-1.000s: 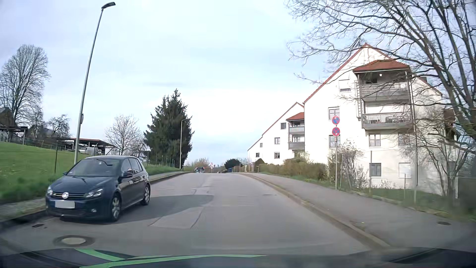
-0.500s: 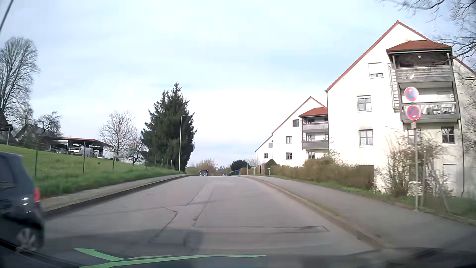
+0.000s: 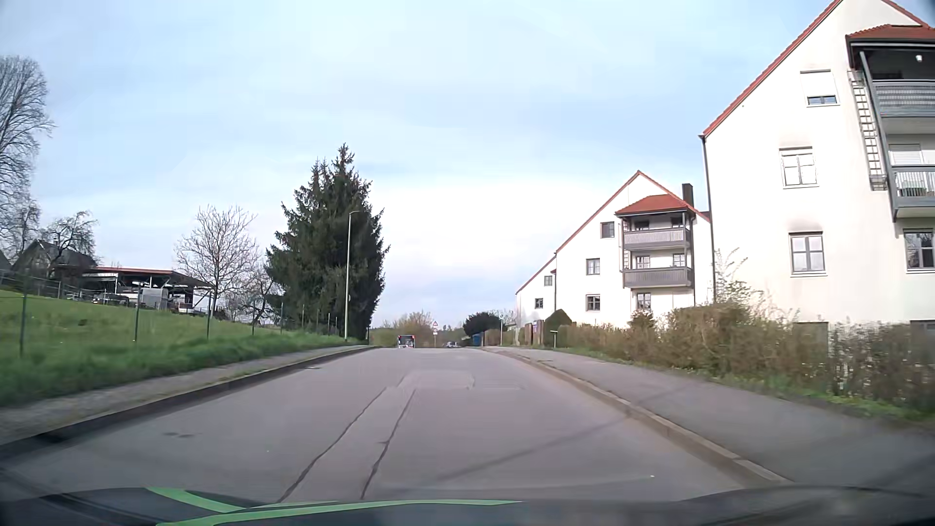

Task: Follow the waypoints while adhering to traffic rules and regulations

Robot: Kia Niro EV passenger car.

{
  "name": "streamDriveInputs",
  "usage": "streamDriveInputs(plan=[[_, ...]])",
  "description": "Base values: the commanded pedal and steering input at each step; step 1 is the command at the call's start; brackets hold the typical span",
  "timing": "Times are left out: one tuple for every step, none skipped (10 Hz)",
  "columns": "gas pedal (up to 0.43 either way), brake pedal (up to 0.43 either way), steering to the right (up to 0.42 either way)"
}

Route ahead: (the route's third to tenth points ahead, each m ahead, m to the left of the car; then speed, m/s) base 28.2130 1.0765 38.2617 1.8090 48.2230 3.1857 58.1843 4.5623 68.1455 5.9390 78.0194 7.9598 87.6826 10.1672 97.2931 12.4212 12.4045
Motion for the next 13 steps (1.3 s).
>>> streamDriveInputs(plan=[[0.248, 0.000, -0.012], [0.248, 0.000, -0.012], [0.248, 0.000, -0.012], [0.240, 0.000, -0.012], [0.240, 0.000, -0.011], [0.240, 0.000, -0.011], [0.240, 0.000, -0.011], [0.240, 0.000, -0.011], [0.240, 0.000, -0.011], [0.228, 0.000, -0.011], [0.228, 0.000, -0.011], [0.209, 0.000, -0.011], [0.209, 0.000, -0.011]])
